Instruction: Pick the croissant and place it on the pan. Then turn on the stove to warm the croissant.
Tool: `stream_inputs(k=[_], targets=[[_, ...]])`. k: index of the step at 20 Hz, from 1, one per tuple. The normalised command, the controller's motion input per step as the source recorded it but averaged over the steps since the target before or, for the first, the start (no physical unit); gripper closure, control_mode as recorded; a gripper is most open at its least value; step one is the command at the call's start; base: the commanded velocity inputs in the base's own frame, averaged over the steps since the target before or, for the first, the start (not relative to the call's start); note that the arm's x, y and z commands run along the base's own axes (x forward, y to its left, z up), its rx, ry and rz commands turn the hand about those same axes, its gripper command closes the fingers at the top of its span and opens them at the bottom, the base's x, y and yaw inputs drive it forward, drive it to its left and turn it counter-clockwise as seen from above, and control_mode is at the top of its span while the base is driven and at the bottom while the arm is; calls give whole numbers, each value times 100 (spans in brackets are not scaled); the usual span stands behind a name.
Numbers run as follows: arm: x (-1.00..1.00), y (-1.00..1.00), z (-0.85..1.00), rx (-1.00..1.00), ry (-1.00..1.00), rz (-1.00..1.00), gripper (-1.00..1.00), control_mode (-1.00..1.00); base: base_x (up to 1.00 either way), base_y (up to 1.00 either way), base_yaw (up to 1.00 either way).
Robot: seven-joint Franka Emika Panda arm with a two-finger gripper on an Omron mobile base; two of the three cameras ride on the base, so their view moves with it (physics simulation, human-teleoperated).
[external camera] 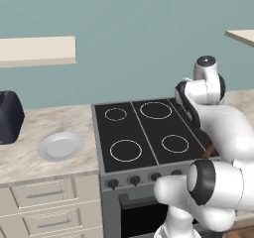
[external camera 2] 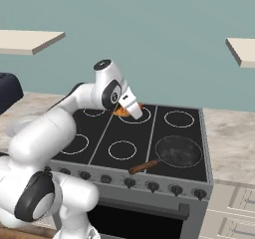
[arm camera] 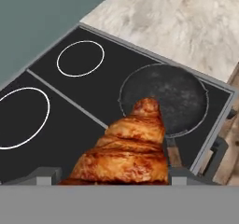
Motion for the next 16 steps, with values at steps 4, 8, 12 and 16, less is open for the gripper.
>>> stream_inputs(k=[4,8,12,16], targets=[[-8,-97,-5,9,2,-31,100,-100,0,0,0],[-5,-83,-4,16,1,-28,100,-100,0,0,0],[-6,-63,-9,18,0,-17,100,-100,0,0,0],[-1,-45,-26,20,0,-8,100,-100,0,0,0]])
